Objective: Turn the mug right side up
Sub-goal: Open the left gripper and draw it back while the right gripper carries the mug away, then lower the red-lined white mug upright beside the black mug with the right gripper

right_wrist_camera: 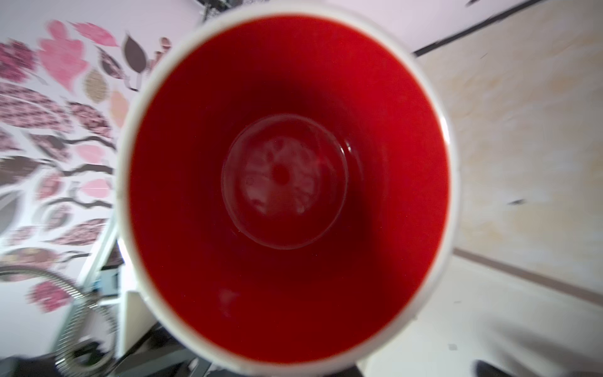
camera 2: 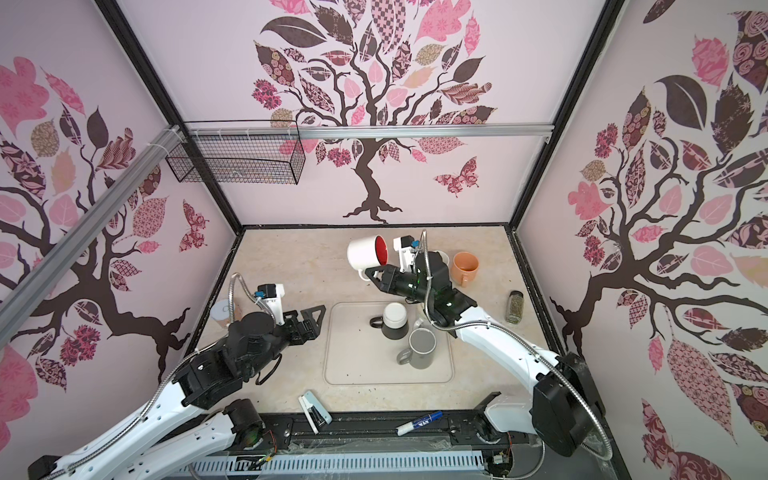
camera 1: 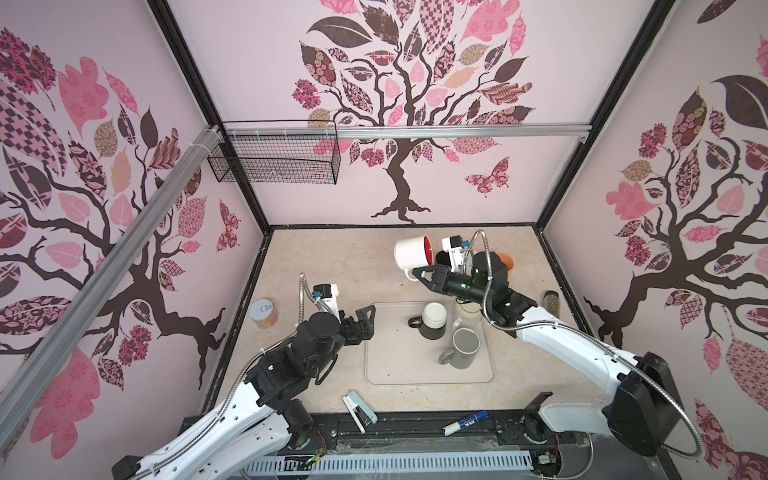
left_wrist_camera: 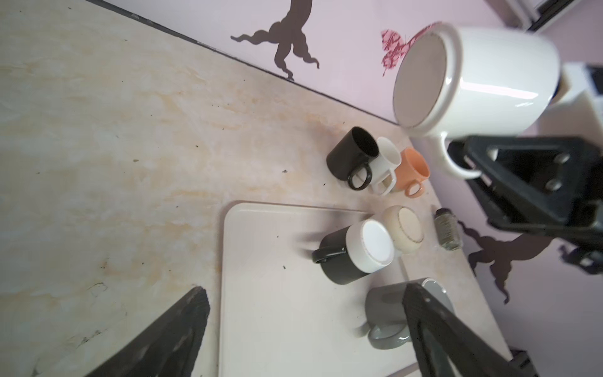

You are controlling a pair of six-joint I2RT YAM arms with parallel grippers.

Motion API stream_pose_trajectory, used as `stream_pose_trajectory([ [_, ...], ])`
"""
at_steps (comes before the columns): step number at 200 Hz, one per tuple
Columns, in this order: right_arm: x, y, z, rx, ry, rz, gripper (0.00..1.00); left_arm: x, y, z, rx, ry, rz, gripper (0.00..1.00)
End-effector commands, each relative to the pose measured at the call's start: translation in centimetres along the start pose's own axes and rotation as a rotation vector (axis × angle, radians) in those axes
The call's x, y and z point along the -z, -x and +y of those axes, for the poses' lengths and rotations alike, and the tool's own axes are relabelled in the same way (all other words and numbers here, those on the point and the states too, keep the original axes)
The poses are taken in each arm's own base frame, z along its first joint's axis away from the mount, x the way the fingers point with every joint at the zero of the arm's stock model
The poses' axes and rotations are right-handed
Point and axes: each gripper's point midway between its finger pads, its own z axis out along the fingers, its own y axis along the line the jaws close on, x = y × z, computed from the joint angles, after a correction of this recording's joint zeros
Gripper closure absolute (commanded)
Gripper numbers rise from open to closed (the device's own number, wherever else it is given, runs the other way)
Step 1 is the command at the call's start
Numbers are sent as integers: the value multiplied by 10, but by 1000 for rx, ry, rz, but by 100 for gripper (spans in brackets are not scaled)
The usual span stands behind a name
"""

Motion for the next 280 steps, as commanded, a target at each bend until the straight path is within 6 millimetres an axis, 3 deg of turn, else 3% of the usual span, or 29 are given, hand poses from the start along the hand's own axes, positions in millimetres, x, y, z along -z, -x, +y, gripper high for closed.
stream_pose_trajectory([
  [1,10,20,-43,257,-308,-33,100,-4,-9,-2,-103,12,76,4],
  [88,-30,17,-118,355,-607,64,100,-25,-29,-11,-117,-14,150,7],
  [215,-73,5,-182,384,-795,163,100,-26,-31,-9,-140,3,163,7],
  [280,-82,-6,-200,369,-828,193,100,-25,-31,-6,-140,13,157,6],
])
